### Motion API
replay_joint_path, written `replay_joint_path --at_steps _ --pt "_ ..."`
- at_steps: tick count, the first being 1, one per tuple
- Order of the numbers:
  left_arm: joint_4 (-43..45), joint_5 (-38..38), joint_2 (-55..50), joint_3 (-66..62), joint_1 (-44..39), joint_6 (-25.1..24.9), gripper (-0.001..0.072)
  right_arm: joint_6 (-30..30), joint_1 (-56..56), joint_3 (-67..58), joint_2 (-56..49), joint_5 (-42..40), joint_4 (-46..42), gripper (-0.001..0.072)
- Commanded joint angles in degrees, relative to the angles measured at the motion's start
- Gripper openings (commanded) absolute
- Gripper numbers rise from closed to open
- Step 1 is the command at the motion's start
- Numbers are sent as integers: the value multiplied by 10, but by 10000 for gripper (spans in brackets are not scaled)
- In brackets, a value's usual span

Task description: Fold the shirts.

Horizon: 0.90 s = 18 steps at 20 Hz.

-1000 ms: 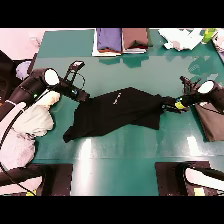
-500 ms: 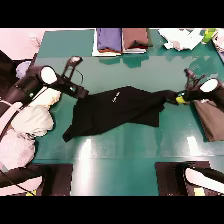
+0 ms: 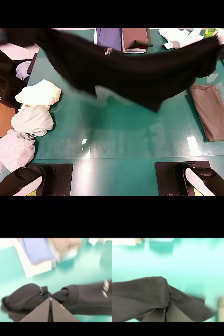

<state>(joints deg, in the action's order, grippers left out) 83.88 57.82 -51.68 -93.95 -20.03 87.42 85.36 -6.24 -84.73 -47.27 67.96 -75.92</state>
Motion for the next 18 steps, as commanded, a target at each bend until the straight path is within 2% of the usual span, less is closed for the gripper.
replay_joint_path --at_steps 1,6,10,13,15,18 --pt "5 1 69 -65 0 12 29 0 0 -99 33 23 -9 15" --pt "-1 18 88 -94 0 26 29 3 0 -276 -55 126 -57 15" --pt "-5 129 38 -69 0 39 29 3 0 -375 -150 150 -49 14" --pt "-5 208 -40 12 0 40 30 3 2 -331 -215 145 -5 14" --pt "2 183 -98 93 0 40 30 3 17 -270 -266 139 3 14" --pt "30 60 -191 193 2 41 30 2 48 -199 -354 109 2 15"
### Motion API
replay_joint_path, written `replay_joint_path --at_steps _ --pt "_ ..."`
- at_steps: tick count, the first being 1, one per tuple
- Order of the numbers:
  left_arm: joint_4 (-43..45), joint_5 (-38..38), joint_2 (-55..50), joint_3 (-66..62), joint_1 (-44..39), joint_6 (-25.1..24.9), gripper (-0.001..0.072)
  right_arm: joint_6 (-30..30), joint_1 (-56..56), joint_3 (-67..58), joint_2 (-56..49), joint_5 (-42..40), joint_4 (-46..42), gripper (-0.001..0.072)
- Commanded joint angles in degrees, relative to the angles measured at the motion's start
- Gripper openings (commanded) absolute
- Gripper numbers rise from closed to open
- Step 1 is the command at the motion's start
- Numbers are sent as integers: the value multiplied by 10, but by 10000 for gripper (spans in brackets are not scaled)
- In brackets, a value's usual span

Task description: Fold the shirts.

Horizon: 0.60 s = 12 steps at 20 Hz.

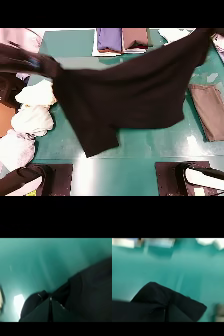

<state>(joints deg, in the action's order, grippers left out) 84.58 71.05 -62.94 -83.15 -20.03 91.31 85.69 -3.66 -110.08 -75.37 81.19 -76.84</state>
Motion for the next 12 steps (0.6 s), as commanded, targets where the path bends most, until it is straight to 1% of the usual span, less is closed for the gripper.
replay_joint_path --at_steps 1,4,5,6,7,8,9,12 --pt "24 -107 -111 97 8 3 31 -1 33 72 -103 -43 6 16" --pt "22 -155 -189 98 40 36 31 0 56 94 -169 -80 7 17" --pt "20 -156 -201 98 51 47 31 0 63 89 -186 -79 7 18" --pt "17 -148 -204 98 62 47 48 0 68 83 -198 -78 7 18" --pt "17 -140 -202 98 70 47 327 0 70 76 -205 -77 7 26" --pt "17 -129 -197 97 78 47 542 0 71 71 -206 -77 8 188" --pt "18 -112 -189 96 87 46 538 0 70 63 -205 -74 7 379" --pt "18 -32 -145 96 101 35 537 0 57 31 -187 -14 7 387"
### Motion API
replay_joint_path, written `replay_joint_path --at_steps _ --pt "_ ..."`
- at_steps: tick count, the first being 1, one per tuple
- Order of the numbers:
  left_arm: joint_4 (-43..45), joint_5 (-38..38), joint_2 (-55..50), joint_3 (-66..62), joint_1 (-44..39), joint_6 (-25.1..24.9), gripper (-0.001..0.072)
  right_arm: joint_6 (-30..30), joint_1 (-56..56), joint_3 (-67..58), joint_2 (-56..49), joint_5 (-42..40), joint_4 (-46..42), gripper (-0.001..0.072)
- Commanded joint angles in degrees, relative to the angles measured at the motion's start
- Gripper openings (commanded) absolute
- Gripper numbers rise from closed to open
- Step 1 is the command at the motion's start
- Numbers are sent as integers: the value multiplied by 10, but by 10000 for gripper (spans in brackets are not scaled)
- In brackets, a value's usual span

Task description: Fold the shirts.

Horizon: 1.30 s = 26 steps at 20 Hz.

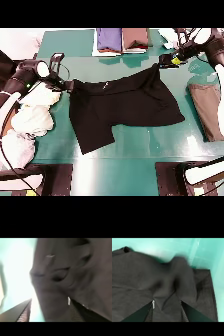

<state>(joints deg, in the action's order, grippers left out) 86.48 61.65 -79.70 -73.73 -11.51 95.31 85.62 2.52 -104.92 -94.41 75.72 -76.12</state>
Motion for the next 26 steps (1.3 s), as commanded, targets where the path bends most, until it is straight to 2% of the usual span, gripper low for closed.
replay_joint_path --at_steps 1,5,8,11,17,18,19,20,23,26 --pt "-1 84 42 13 16 -9 538 0 -8 -11 21 50 -1 387" --pt "-29 93 97 150 14 7 538 0 -13 107 120 47 -4 387" --pt "-63 32 97 230 14 12 539 0 -13 202 179 16 -4 386" --pt "-109 -40 92 254 14 22 538 0 -13 266 210 -5 -4 386" --pt "-142 -62 51 254 -12 6 536 0 -13 315 220 -7 -3 386" --pt "-142 -66 51 254 -19 6 482 0 -14 318 220 -4 -5 386" --pt "-142 -65 52 254 -19 2 218 0 -20 321 220 -1 -4 386" --pt "-141 -63 52 250 -19 1 25 0 -28 325 222 6 -4 386" --pt "-131 -31 63 218 -17 -28 30 0 -87 377 249 26 -6 386" --pt "-130 -33 87 190 -17 -29 31 0 -188 472 289 24 -5 397"
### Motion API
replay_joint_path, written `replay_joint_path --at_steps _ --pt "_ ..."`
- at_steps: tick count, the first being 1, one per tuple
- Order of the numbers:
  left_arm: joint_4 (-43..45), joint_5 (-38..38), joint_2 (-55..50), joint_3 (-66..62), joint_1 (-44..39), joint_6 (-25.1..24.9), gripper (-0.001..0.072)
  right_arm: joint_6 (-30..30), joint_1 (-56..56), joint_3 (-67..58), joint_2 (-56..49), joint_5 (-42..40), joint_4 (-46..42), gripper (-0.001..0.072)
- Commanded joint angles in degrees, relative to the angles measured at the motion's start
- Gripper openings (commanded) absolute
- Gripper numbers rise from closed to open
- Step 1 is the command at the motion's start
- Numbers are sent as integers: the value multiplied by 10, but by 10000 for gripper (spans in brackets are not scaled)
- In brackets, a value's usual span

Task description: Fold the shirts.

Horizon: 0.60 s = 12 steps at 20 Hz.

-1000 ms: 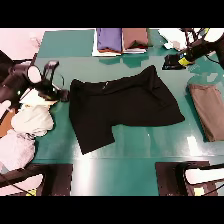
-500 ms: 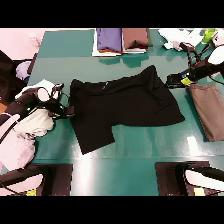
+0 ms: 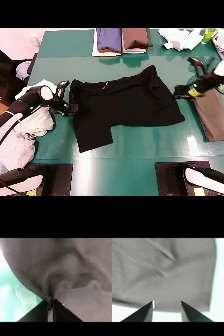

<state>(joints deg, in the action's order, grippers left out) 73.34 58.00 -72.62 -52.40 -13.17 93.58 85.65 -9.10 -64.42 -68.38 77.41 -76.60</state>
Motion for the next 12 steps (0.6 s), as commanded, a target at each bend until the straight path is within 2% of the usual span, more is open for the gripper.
replay_joint_path --at_steps 1,2,5,10,12 --pt "0 3 18 -30 -1 -11 30 0 -103 94 34 6 0 512" --pt "-1 2 19 -34 -1 -11 31 0 -131 117 32 8 1 543" --pt "-1 0 19 -35 -1 -11 30 0 -167 168 9 -11 7 542" --pt "-1 1 19 -35 -1 -11 31 5 -144 175 -56 -73 65 517" --pt "-1 1 19 -35 -1 -10 31 13 -122 165 -75 -92 63 496"
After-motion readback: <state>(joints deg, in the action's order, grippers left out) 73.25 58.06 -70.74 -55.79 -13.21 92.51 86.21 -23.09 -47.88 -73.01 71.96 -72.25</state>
